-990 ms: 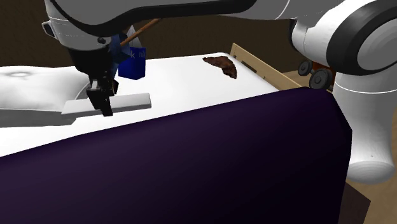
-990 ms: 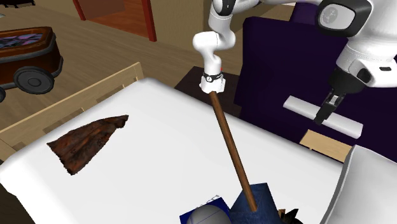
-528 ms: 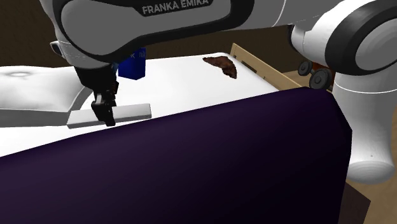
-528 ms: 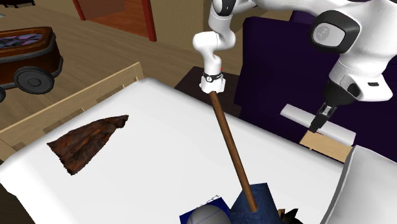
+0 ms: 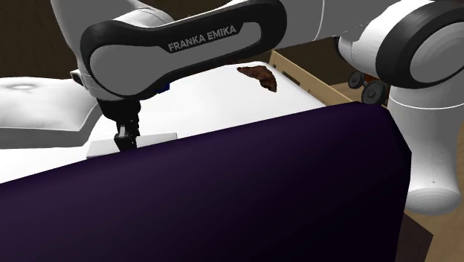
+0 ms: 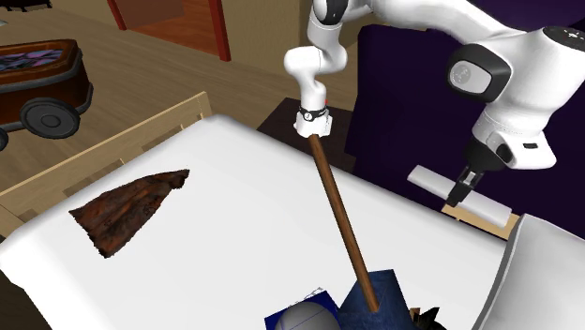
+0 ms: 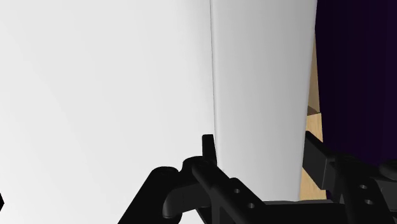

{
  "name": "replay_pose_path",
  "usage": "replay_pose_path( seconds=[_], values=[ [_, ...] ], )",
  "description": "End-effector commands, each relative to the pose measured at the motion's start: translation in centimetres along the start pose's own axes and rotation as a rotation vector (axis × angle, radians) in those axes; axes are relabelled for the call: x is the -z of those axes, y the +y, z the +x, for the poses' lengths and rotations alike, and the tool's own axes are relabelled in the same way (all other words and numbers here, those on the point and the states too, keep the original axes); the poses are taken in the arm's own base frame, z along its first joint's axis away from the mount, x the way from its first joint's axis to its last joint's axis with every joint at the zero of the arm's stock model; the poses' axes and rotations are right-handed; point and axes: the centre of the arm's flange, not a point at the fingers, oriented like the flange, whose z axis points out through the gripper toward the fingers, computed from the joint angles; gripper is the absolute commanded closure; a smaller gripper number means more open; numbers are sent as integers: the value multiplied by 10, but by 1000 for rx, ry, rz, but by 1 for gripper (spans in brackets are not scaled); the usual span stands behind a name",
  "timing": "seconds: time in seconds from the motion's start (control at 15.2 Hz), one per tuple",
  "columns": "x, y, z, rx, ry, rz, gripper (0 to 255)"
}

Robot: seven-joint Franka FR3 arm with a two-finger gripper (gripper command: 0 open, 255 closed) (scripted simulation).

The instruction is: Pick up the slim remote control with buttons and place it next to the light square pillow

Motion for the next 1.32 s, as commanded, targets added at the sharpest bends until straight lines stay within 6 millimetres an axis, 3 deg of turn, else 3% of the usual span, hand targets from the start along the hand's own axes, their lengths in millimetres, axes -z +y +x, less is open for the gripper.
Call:
replay_pose_path(
  seconds=[0.0,0.86,1.25],
  values=[
    [-11,0,0,0,1,0,255],
    [-80,2,0,0,1,0,255],
    [-80,2,0,0,1,0,255]
  ],
)
